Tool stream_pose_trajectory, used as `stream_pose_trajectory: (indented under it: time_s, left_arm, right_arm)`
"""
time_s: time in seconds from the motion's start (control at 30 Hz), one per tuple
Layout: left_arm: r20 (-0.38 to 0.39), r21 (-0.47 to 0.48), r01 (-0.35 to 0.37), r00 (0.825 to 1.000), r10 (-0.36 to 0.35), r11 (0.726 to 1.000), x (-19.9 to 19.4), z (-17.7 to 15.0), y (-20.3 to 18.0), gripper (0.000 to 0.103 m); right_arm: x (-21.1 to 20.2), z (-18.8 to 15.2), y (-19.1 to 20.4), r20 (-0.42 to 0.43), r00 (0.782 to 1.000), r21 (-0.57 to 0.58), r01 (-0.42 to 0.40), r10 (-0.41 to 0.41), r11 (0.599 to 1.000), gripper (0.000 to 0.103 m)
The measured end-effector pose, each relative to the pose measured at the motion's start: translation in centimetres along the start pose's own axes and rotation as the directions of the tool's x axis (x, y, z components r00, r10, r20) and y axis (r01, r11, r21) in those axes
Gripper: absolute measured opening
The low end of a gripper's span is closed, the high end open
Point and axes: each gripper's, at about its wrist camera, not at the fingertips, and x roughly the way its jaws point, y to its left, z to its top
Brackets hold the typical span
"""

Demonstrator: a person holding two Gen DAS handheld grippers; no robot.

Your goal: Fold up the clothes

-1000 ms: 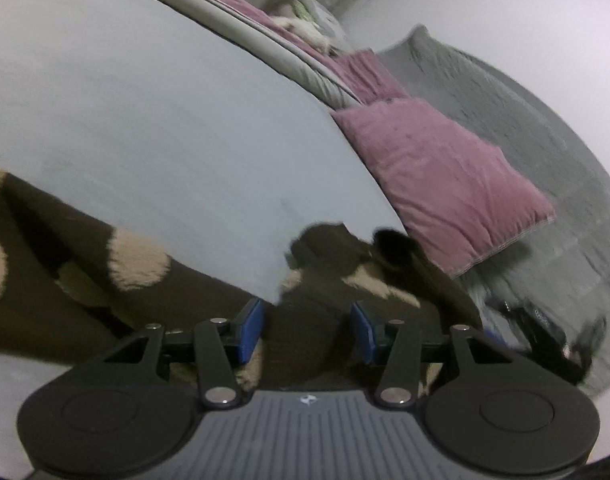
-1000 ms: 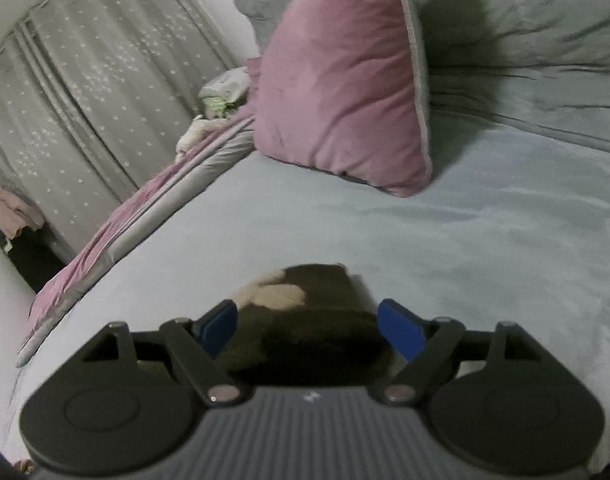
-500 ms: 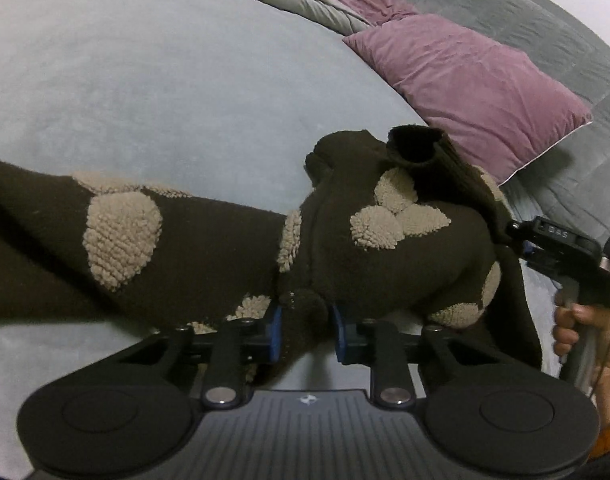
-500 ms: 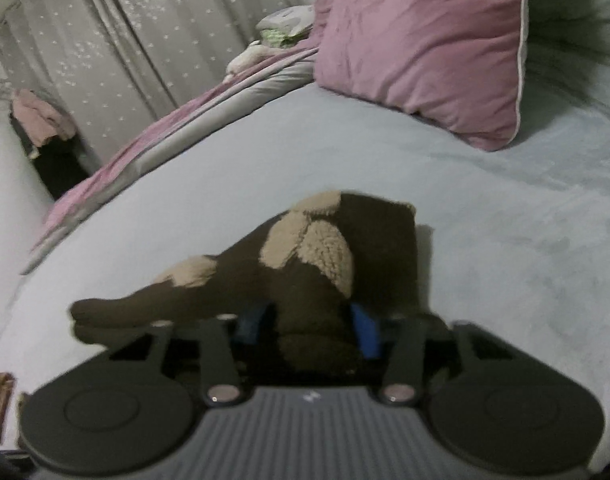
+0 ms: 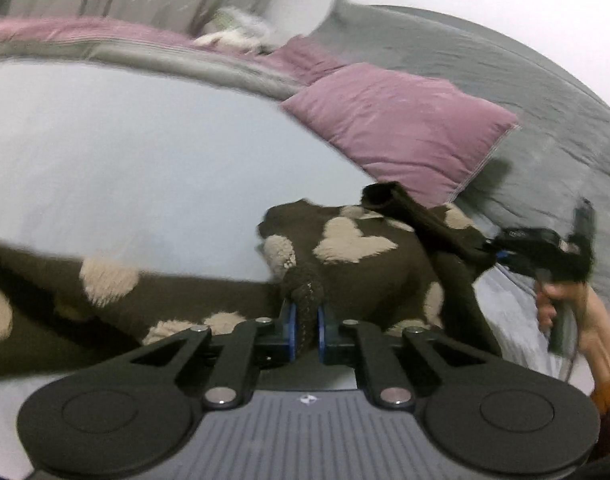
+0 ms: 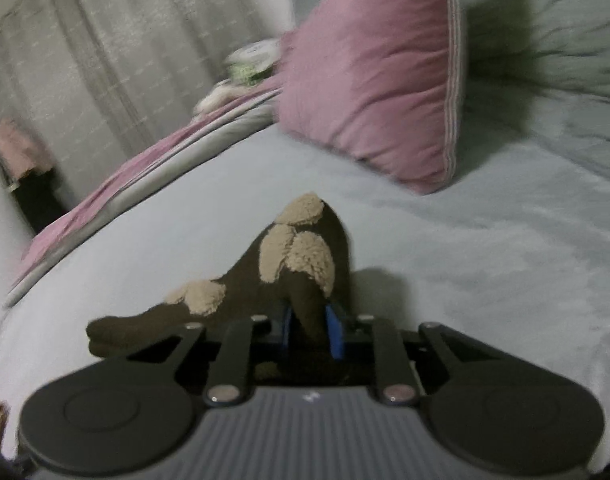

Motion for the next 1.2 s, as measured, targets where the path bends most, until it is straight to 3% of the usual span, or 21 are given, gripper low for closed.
stream_pose_trajectory:
  time_s: [0.13, 0.23, 0.37, 0.47, 0.6, 0.67, 0.73, 0.87, 1.2]
  left_arm:
    - [0.001, 0.132, 0.077, 0.997, -0.077, 0.988, -0.4, -1.0, -2.0, 0.006]
    - [-0.041, 0.218, 0.134, 0.991, -0.128, 0.967, -0.7, -2.2, -3.6, 0.005]
    - [-0.134, 0.302, 0.173, 0.981, -0.138, 0.938, 0.8, -3.9, -5.8, 0.005]
    - [-0.181, 0.334, 0.167, 0.977, -0.110, 0.928, 1.8, -4.5, -6.4, 0.005]
    - [-0.202, 0.238, 0.174, 0.971, -0.127, 0.956, 1.5, -4.1, -5.5, 0.006]
    - [-0.194, 0.168, 0.187, 0.969, -0.153, 0.968, 1.3, -3.7, -4.9, 0.013]
    - [-0.184, 0.096, 0.202, 0.966, -0.182, 0.975, 1.3, -3.3, -4.1, 0.027]
    - [-0.171, -0.018, 0.202, 0.964, -0.202, 0.979, 2.8, -3.3, -3.2, 0.030]
    - [-0.160, -0.033, 0.167, 0.972, -0.170, 0.985, 2.8, -2.7, -2.9, 0.030]
  right_arm:
    - [0.1, 0.3, -2.0, -0.002, 0.994, 0.059, 0.111, -0.111, 0.992, 0.017]
    - [0.2, 0.2, -2.3, -0.012, 0.991, 0.058, 0.136, -0.135, 0.989, 0.019]
    - [-0.1, 0.2, -1.2, 0.009, 0.987, 0.033, 0.161, -0.161, 0.986, 0.040]
    - [-1.0, 0.4, 0.4, 0.044, 0.990, 0.004, 0.134, -0.134, 0.991, 0.058]
    - [-1.8, 0.1, 3.4, 0.072, 0.994, -0.066, 0.085, -0.080, 0.994, 0.075]
    - [-2.0, -0.3, 4.7, 0.069, 0.996, -0.104, 0.060, -0.053, 0.993, 0.075]
    - [-2.1, -0.7, 5.9, 0.061, 0.998, -0.136, 0.038, -0.030, 0.990, 0.076]
    - [-2.3, -1.5, 8.2, 0.038, 0.999, -0.177, -0.012, 0.019, 0.984, 0.077]
    - [-2.3, -4.0, 14.7, -0.032, 0.990, -0.292, -0.142, 0.139, 0.946, 0.078]
